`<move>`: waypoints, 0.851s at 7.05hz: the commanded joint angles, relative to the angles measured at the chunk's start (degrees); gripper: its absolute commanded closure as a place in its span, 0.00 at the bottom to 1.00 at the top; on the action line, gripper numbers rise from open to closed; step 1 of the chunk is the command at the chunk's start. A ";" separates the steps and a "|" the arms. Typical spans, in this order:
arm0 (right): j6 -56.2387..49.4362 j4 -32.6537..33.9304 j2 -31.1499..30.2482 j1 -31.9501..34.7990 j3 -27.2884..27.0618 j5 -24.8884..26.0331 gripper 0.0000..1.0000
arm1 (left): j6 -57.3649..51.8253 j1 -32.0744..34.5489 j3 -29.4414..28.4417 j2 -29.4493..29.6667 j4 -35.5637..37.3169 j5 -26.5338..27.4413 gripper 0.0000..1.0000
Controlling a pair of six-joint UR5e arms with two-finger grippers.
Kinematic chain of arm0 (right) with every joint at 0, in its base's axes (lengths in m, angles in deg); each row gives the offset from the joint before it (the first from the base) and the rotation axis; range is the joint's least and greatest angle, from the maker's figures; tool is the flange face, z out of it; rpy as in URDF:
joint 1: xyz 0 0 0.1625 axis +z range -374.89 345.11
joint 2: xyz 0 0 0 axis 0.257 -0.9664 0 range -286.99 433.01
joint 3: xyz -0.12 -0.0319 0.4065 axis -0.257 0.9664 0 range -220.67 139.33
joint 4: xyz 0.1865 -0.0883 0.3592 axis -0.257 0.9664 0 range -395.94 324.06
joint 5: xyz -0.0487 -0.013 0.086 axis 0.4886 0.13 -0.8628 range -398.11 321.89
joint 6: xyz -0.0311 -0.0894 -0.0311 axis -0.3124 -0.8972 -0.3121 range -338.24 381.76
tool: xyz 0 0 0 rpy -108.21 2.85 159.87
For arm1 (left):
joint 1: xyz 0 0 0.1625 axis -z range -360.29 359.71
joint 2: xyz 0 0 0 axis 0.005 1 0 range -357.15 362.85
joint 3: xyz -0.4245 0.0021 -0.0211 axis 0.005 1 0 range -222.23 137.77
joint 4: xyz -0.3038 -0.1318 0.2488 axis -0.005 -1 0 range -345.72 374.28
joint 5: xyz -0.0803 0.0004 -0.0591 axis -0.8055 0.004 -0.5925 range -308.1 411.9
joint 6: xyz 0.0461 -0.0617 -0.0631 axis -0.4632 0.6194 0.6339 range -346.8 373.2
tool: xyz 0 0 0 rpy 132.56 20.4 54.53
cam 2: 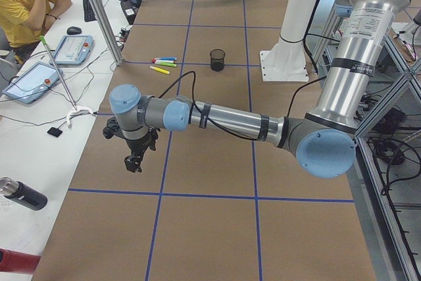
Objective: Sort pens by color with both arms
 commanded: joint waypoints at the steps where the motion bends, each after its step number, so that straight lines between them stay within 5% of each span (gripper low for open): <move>1: -4.29 5.42 -0.61 3.29 -0.07 0.04 0.01 | -0.67 2.74 -0.99 -3.04 -0.21 -0.50 0.01; 3: -3.41 5.25 -0.53 3.20 0.02 0.30 0.01 | -0.06 3.73 -0.99 -4.37 -0.38 -5.40 0.01; 6: -2.53 5.07 -0.61 3.12 -0.07 0.30 0.01 | -0.49 3.81 1.20 -4.37 -0.38 -5.42 0.01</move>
